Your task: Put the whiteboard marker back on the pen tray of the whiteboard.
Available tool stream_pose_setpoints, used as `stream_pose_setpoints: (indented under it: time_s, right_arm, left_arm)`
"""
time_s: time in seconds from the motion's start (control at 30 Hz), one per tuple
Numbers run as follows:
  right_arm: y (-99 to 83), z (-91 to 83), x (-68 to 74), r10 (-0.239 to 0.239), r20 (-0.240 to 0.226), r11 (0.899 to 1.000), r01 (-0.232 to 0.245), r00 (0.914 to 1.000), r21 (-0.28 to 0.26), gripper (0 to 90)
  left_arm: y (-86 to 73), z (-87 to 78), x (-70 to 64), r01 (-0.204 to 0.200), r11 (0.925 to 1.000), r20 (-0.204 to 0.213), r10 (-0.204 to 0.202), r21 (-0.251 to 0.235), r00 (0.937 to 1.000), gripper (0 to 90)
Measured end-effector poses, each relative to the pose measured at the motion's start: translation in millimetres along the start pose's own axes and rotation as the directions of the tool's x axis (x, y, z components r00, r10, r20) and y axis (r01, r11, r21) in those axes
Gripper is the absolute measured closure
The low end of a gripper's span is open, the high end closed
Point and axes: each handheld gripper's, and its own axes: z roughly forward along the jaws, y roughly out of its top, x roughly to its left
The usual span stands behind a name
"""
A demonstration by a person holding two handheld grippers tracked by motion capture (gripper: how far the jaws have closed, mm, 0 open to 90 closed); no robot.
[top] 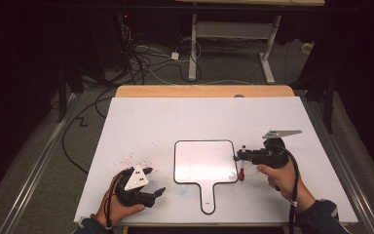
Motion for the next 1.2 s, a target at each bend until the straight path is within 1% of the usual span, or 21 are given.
stream_pose_setpoints:
  time_s: [0.03, 0.07, 0.1, 0.13, 0.2, 0.27, 0.33, 0.37, 0.4, 0.5, 0.57, 0.63, 0.67, 0.77, 0.83, 0.93, 1.03, 1.07, 1.2]
  right_arm:
    - [0.1, 5.3, -1.7, 0.003, -0.001, 1.0, -0.003, 1.0, 0.009, 80.3]
    - [0.2, 11.8, -4.3, 0.009, 0.011, 1.0, -0.009, 0.9999, 0.013, 79.6]
    - [0.2, 15.2, -6.7, 0.011, 0.017, 1.0, -0.011, 0.9998, 0.011, 79.2]
    - [0.0, 19.5, -10.0, 0.023, 0.011, 1.0, -0.023, 0.9997, 0.004, 78.7]
    - [-0.8, 27.0, -15.6, 0.039, 0.027, 0.999, -0.039, 0.9989, 0.005, 77.0]
    - [-2.6, 33.9, -20.9, 0.051, 0.022, 0.999, -0.051, 0.9984, -0.005, 75.9]
    - [-4.6, 40.1, -24.2, 0.06, 0.05, 0.998, -0.06, 0.9969, 0.003, 73.9]
    - [-5.6, 43.2, -25.9, 0.063, 0.056, 0.998, -0.063, 0.9965, 0.003, 73.2]
    - [-6.2, 44.7, -26.3, 0.058, 0.06, 0.998, -0.059, 0.9965, 0.001, 72.4]
    - [-7.8, 48.7, -26.1, 0.025, 0.106, 1.0, -0.026, 0.994, 0.008, 69.7]
    - [-7.7, 49.9, -25.7, 0.0, 0.141, 1.0, -0.002, 0.9901, 0.011, 69.0]
    - [-7.3, 51.2, -26.5, -0.025, 0.168, 1.0, 0.024, 0.9855, 0.005, 66.2]
    - [-7.2, 52.0, -26.7, -0.029, 0.179, 1.0, 0.027, 0.9835, 0.011, 66.1]
    - [-8.4, 55.0, -28.2, -0.022, 0.188, 1.0, 0.019, 0.982, 0.015, 65.4]
    - [-8.8, 56.4, -28.5, -0.04, 0.211, 0.999, 0.034, 0.9766, 0.031, 65.8]
    - [-9.1, 54.9, -28.5, -0.069, 0.244, 0.998, 0.065, 0.9674, 0.025, 65.0]
    - [-8.8, 53.1, -27.4, -0.079, 0.251, 0.997, 0.075, 0.9649, 0.023, 64.3]
    - [-8.8, 53.2, -27.5, -0.091, 0.254, 0.996, 0.086, 0.9629, 0.028, 64.0]
    - [-9.0, 53.0, -26.8, -0.095, 0.261, 0.995, 0.09, 0.9606, 0.03, 61.7]
  left_arm:
    - [-0.3, 0.3, -0.1, 0.001, 1.0, 0.0, -0.001, 0.003, 1.0, 20.9]
    - [-0.5, 0.3, -0.2, 0.002, 1.0, 0.0, -0.002, 0.004, 1.0, 20.9]
    - [-0.8, 0.2, -0.2, 0.003, 1.0, 0.001, -0.003, 0.004, 1.0, 20.9]
    - [-0.9, 0.1, -0.1, 0.003, 1.0, 0.002, -0.003, 0.003, 1.0, 20.9]
    - [-0.9, 0.0, -0.1, 0.002, 1.0, 0.002, -0.002, 0.003, 1.0, 20.9]
    - [-0.5, 0.6, 0.1, 0.002, 1.0, 0.003, -0.002, 0.004, 1.0, 20.8]
    - [0.3, 1.3, -0.3, -0.004, 1.0, 0.004, 0.004, 0.006, 1.0, 20.8]
    - [0.5, 1.5, -0.6, -0.007, 1.0, 0.004, 0.007, 0.006, 1.0, 20.8]
    - [0.6, 1.7, -1.1, -0.01, 0.9999, 0.003, 0.01, 0.009, 0.9999, 20.8]
    - [0.0, 1.7, -1.4, -0.009, 0.9999, 0.004, 0.009, 0.013, 1.0, 20.8]
    - [0.2, 1.5, -1.4, -0.013, 0.9998, 0.001, 0.013, 0.016, 0.9999, 20.8]
    - [0.5, 1.9, -2.1, -0.016, 0.9997, 0.0, 0.016, 0.018, 0.9999, 20.8]
    - [0.6, 2.1, -2.4, -0.018, 0.9996, 0.001, 0.018, 0.02, 0.9998, 20.8]
    - [1.0, 2.3, -3.0, -0.02, 0.9996, 0.001, 0.02, 0.021, 0.9998, 20.8]
    - [1.1, 2.2, -3.3, -0.022, 0.9995, 0.002, 0.022, 0.021, 0.9998, 20.8]
    - [1.2, 1.5, -3.8, -0.023, 0.9996, 0.001, 0.023, 0.019, 0.9997, 20.8]
    - [1.2, 1.6, -4.0, -0.023, 0.9996, 0.002, 0.023, 0.019, 0.9997, 20.8]
    - [1.3, 1.6, -4.1, -0.023, 0.9996, 0.003, 0.023, 0.018, 0.9997, 20.8]
    - [1.5, 1.3, -4.0, -0.023, 0.9996, 0.002, 0.023, 0.016, 0.9997, 20.8]
